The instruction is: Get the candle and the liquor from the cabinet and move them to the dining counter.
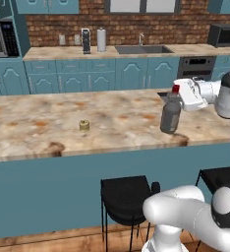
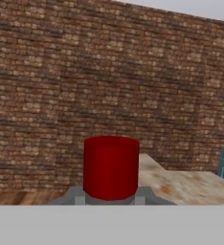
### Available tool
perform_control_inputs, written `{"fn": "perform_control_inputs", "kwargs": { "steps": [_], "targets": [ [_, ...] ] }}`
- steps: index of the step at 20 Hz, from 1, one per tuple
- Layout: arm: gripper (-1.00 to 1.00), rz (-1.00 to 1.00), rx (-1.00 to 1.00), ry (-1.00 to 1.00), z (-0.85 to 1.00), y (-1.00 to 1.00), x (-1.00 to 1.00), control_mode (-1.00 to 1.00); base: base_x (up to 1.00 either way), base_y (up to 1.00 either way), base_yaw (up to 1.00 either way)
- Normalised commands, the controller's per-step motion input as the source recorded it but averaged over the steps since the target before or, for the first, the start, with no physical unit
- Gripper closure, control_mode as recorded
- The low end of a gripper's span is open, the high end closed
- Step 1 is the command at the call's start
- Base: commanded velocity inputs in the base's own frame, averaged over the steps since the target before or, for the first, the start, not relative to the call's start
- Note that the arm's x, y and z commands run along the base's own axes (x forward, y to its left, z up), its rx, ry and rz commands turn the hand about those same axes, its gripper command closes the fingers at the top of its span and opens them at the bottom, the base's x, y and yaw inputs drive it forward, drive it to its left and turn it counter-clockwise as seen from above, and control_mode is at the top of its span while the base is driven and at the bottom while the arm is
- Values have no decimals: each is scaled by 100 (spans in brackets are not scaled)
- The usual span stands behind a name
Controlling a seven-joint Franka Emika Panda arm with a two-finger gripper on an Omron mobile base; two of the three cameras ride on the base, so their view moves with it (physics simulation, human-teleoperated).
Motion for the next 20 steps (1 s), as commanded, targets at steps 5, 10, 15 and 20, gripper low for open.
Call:
{"fn": "perform_control_inputs", "kwargs": {
  "steps": [5,10,15,20],
  "targets": [
    [100,2,0,0,-27,0,61,-100,0,0,0],
    [100,5,0,1,-22,0,59,-100,0,0,0],
    [100,7,0,4,-26,0,60,-100,0,0,0],
    [100,9,0,7,-33,0,56,-100,0,0,0]
  ]
}}
